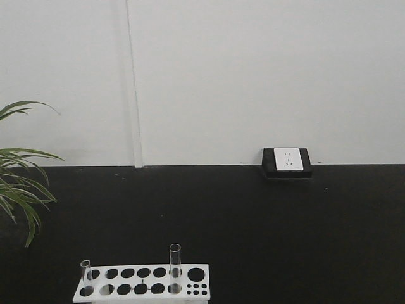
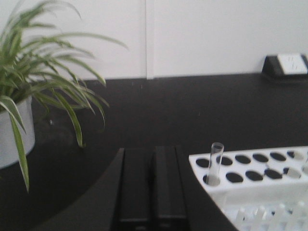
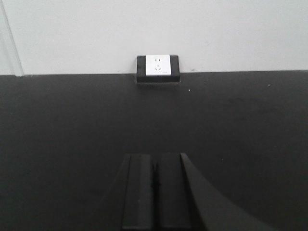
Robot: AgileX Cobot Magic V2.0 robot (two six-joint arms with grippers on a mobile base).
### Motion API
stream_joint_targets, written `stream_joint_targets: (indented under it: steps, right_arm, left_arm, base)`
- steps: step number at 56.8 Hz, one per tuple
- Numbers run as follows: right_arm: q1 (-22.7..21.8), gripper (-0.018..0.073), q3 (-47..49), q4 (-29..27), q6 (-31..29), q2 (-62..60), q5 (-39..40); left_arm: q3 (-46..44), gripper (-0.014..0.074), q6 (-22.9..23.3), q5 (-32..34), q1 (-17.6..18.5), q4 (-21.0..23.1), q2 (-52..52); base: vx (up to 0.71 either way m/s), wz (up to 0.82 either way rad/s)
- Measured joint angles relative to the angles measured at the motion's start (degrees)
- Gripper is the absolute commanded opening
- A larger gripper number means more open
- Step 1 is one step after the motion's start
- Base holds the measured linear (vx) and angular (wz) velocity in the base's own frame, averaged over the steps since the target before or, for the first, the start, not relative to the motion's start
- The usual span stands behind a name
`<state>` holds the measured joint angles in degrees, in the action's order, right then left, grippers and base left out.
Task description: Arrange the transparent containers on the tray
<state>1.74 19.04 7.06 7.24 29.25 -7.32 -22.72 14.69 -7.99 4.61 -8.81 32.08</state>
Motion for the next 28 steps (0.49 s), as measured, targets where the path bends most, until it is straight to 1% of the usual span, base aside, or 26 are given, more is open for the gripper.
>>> stream_joint_targets:
  steps: [4,11,19,23,28]
  right_arm:
    - [0.00,0.0083,0.00,0.00,0.00,1.21,0.06]
    - [0.00,0.0150,0.00,0.00,0.00,2.41,0.08]
    - [0.00,0.0227,0.00,0.00,0.00,2.60,0.25]
    - [0.00,0.0264,0.00,0.00,0.00,2.60,0.25]
    - [0.00,0.0294,0.00,0.00,0.00,2.60,0.25]
  left_arm:
    - [0.00,0.0141,0.00,0.74,0.00,0.00,3.41]
    - [0.00,0.0279,-0.06,2.51,0.00,0.00,8.02]
    - [0.00,0.0407,-0.06,6.43,0.00,0.00,11.97]
    - [0.00,0.0441,-0.06,9.35,0.00,-0.04,14.13]
    - [0.00,0.0449,-0.06,13.22,0.00,-0.04,17.27]
  base:
    - [0.00,0.00]
    - [0.00,0.00]
    - [0.00,0.00]
    - [0.00,0.00]
    - [0.00,0.00]
